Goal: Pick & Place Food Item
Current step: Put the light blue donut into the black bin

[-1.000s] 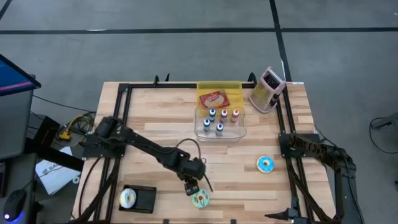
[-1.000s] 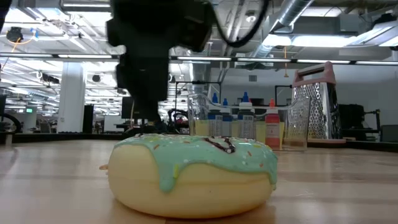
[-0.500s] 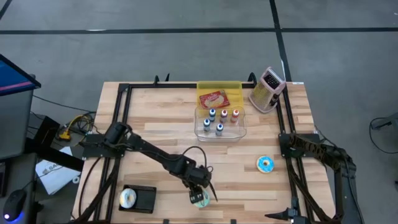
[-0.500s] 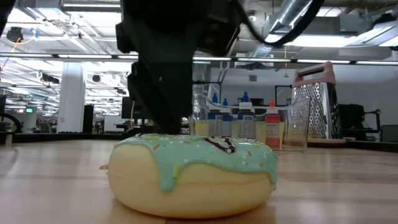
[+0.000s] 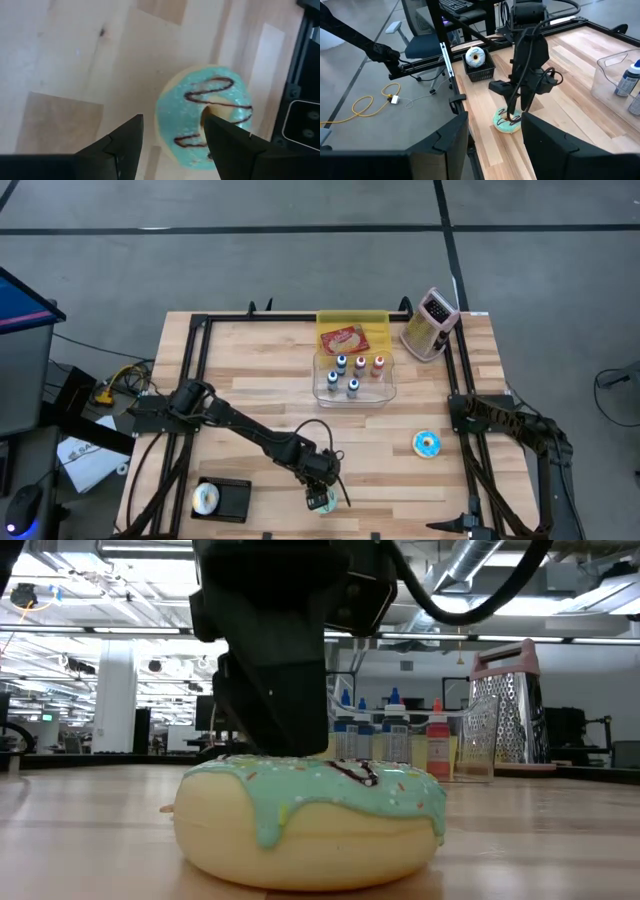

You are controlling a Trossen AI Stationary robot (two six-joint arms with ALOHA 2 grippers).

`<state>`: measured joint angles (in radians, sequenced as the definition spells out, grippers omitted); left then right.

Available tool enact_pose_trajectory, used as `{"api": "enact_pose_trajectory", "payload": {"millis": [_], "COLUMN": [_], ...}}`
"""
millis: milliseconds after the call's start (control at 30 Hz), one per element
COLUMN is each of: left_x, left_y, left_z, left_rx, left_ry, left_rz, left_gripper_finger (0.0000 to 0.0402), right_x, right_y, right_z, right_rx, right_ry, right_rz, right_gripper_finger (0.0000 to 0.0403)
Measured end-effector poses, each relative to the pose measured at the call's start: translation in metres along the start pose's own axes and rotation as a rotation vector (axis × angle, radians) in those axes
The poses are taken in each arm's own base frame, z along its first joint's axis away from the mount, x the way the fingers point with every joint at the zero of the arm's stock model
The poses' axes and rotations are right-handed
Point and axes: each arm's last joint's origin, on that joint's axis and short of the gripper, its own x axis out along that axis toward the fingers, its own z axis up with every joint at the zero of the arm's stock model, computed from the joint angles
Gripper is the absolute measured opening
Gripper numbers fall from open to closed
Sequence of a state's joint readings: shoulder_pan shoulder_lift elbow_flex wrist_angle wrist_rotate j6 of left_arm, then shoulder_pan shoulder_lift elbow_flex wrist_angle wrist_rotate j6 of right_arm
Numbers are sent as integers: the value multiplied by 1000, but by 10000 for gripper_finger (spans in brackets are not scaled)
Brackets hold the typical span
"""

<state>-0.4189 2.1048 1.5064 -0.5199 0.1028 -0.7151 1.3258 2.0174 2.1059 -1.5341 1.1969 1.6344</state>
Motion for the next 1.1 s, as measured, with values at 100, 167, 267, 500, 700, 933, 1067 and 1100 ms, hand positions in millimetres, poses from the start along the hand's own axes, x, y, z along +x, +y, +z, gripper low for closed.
{"api": "enact_pose_trajectory", "payload": {"millis": [100,167,267,500,700,933,1067,1100], "left_x": [0,0,1,17,25,18,18,18], "left_y": [-3,-4,-8,-8,-6,-1,1,2], "left_z": [-1,-2,-5,-10,-10,-4,-3,-3], "left_rx": [9,13,40,92,107,98,98,101], "left_ry": [-7,-4,-5,11,19,-29,-28,-30], "left_rz": [-9,-6,-15,-9,1,36,51,59], "left_gripper_finger": [205,205,205,205,205,170,123,112], "right_x": [0,0,0,2,4,4,4,4], "right_y": [0,0,0,0,0,0,0,0], "right_z": [0,0,0,1,1,1,1,1], "right_rx": [0,0,0,2,17,24,25,25], "right_ry": [0,0,0,0,19,20,20,20], "right_rz": [0,0,0,-6,-13,-12,-11,-11], "right_gripper_finger": [175,175,175,175,175,175,175,175]}}
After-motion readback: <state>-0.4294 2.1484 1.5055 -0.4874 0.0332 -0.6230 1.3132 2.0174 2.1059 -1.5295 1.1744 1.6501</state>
